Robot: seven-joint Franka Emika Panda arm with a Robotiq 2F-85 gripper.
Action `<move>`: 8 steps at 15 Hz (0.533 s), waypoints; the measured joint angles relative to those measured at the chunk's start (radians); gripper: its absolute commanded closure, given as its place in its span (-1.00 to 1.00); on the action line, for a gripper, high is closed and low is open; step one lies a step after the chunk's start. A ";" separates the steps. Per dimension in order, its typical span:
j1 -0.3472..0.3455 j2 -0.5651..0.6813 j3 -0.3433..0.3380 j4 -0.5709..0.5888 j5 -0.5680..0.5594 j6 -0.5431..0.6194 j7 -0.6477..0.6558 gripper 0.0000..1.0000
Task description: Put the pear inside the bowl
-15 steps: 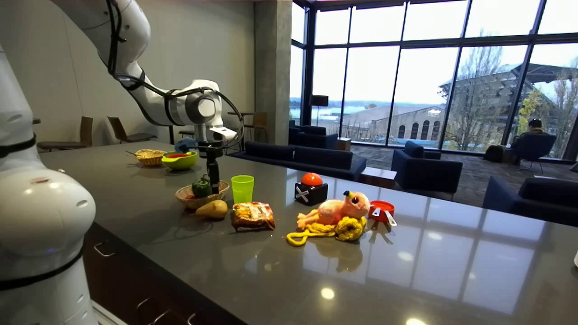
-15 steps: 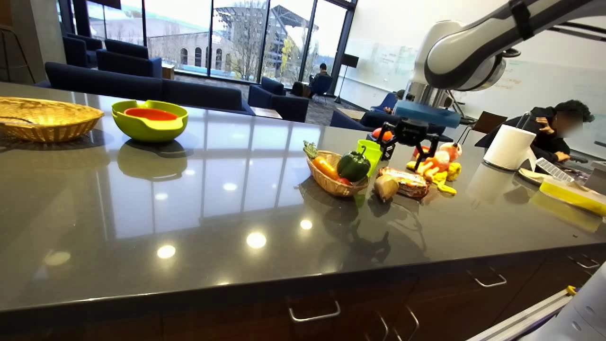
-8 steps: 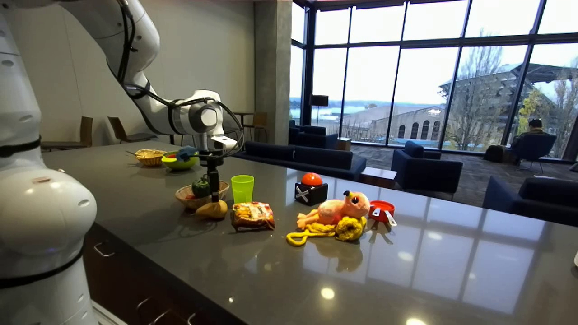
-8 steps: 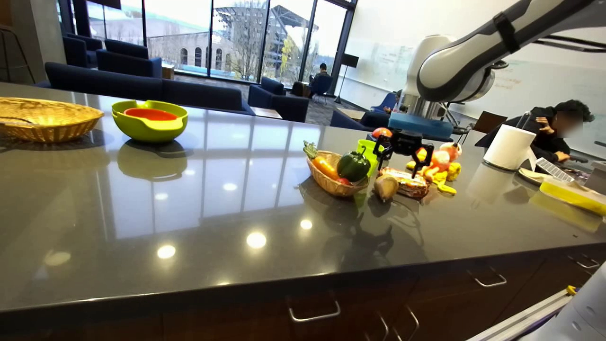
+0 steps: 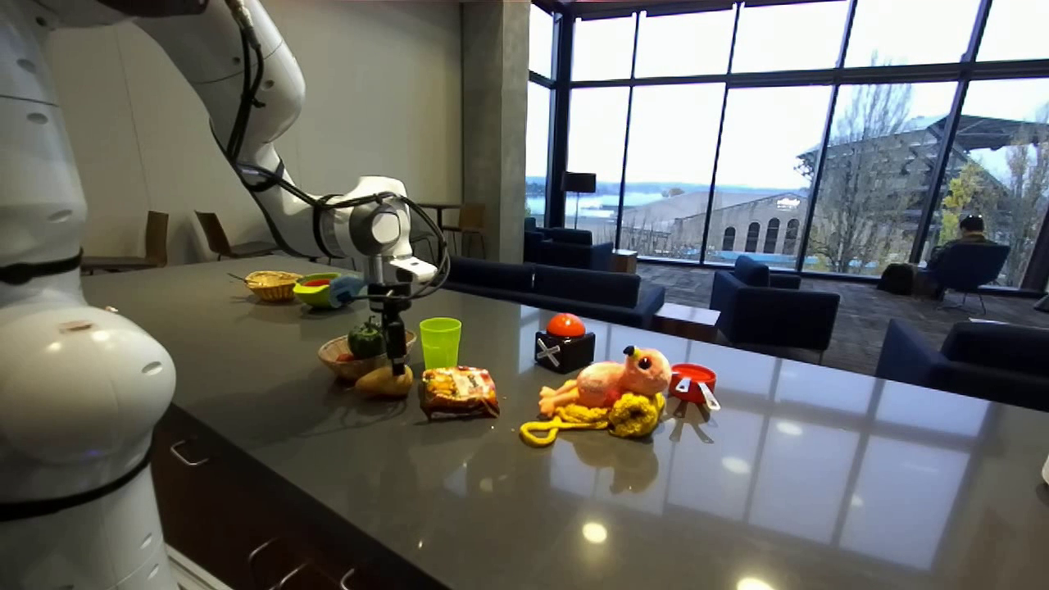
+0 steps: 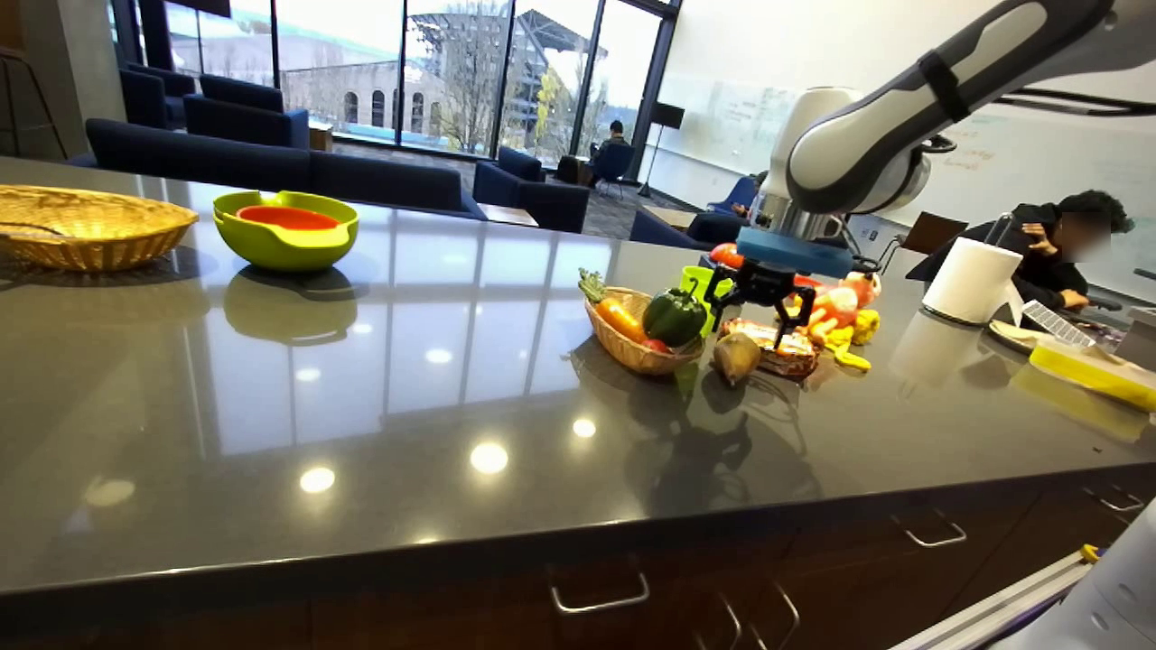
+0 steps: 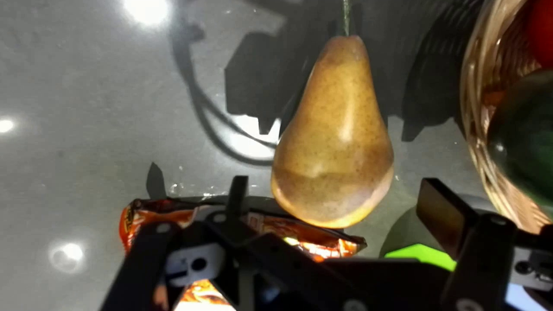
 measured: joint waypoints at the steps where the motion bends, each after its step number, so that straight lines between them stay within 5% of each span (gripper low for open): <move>1: 0.000 0.008 -0.002 0.000 0.002 0.005 -0.008 -1.00; 5: 0.001 0.042 -0.010 0.000 0.019 0.017 -0.044 -1.00; 7: 0.001 0.057 -0.014 0.000 0.027 0.024 -0.067 -0.46; 8: 0.002 0.063 -0.016 0.000 0.035 0.027 -0.081 -0.35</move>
